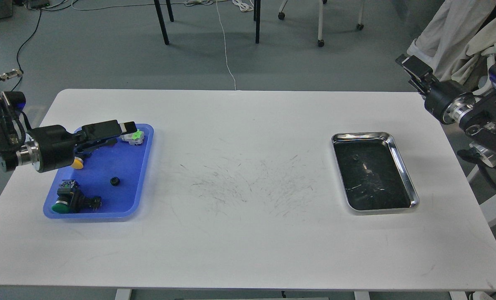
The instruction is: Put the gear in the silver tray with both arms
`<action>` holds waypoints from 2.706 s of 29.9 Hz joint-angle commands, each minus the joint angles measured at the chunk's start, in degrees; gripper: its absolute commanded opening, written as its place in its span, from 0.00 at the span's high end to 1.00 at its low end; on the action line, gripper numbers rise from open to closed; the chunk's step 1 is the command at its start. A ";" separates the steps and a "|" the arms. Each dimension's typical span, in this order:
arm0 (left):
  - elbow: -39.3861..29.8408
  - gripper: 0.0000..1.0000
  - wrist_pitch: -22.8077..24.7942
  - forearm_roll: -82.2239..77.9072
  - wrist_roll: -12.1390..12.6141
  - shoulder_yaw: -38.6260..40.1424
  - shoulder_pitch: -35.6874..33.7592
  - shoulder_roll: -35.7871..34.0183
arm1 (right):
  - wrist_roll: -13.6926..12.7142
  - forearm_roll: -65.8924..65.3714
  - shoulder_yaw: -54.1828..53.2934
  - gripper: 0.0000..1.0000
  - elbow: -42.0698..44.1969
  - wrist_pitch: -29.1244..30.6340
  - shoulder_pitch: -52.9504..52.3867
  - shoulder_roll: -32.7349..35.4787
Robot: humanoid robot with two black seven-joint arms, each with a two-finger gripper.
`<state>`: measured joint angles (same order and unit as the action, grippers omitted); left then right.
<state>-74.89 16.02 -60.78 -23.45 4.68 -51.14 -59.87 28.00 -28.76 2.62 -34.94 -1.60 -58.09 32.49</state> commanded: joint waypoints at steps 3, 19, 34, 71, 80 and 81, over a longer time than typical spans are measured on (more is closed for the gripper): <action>0.62 0.09 -3.01 -7.50 -0.11 -0.11 2.80 1.51 | 0.00 0.02 -3.76 0.08 -0.57 -0.42 1.92 -0.05; 9.66 0.22 -8.54 -24.90 -0.02 -0.11 6.93 5.73 | 0.00 0.02 -6.75 0.08 -1.71 -1.39 2.89 -2.07; 18.45 0.38 -14.52 -31.33 0.33 -0.64 9.92 11.79 | 0.00 0.02 -6.75 0.08 -2.76 -2.45 2.98 -2.60; 23.21 0.58 -18.13 -34.49 0.16 -0.64 12.65 15.84 | 0.00 -0.07 -6.67 0.08 -2.50 -2.53 4.12 -2.78; 23.38 0.74 -18.04 -34.58 0.51 -0.90 12.91 15.75 | 0.00 -0.07 -6.67 0.08 -2.41 -2.53 4.56 -2.78; 23.29 0.76 -17.95 -34.58 0.51 -0.90 12.91 15.67 | 0.00 -0.07 -6.67 0.08 -2.41 -2.53 4.56 -2.78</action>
<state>-51.59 -2.11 -95.30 -23.04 3.84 -38.28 -44.02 28.01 -28.83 -4.04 -37.40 -4.14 -53.54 29.70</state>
